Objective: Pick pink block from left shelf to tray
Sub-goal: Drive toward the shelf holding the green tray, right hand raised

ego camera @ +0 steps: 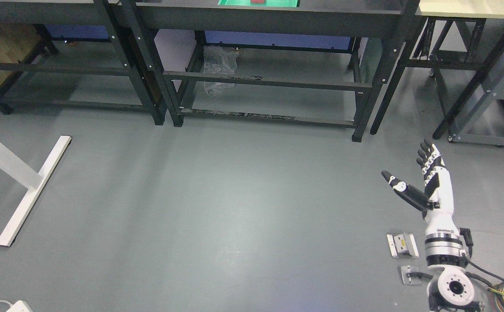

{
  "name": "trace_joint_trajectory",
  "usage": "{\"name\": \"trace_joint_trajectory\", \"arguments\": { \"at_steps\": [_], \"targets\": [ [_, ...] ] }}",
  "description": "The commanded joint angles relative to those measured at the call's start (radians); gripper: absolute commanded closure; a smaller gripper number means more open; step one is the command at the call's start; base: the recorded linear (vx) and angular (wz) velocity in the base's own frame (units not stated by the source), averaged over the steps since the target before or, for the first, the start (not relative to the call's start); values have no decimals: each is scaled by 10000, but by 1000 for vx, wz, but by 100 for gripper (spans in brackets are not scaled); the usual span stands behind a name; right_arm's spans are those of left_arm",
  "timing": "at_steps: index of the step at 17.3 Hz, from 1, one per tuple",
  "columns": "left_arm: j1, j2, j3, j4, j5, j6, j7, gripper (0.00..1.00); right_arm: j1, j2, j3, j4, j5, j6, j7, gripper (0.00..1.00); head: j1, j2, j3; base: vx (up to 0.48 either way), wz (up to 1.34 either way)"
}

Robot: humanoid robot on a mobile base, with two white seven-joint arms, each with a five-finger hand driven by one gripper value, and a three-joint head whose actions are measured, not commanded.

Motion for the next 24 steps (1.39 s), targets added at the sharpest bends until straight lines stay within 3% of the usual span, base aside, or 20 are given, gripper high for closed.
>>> {"name": "trace_joint_trajectory", "arguments": {
  "at_steps": [1,4,6,9,10,12,24],
  "targets": [
    [92,175,0,0,-15,3,8,0,26,-175,-169,-45,2041,-170,-250,4,0,0,0,22,-2],
    [92,175,0,0,-15,3,8,0,-97,-175,-415,-198,9025,425,-1171,11,0,0,0,33,-4],
    [92,175,0,0,-15,19,8,0,-173,-175,-34,-534,11861,871,-1157,10,0,0,0,61,-18],
    [92,175,0,0,-15,3,8,0,-52,-175,289,-903,11736,904,-1232,3,0,0,0,80,-22],
    [92,175,0,0,-15,3,8,0,101,-175,427,-1117,11051,812,-1325,0,0,0,0,91,2],
    [92,175,0,0,-15,3,8,0,148,-175,414,-1181,10448,689,-1371,0,0,0,0,87,59],
    [92,175,0,0,-15,3,8,0,56,-175,337,-1181,10369,781,-1970,0,0,0,0,123,351]
  ]
}}
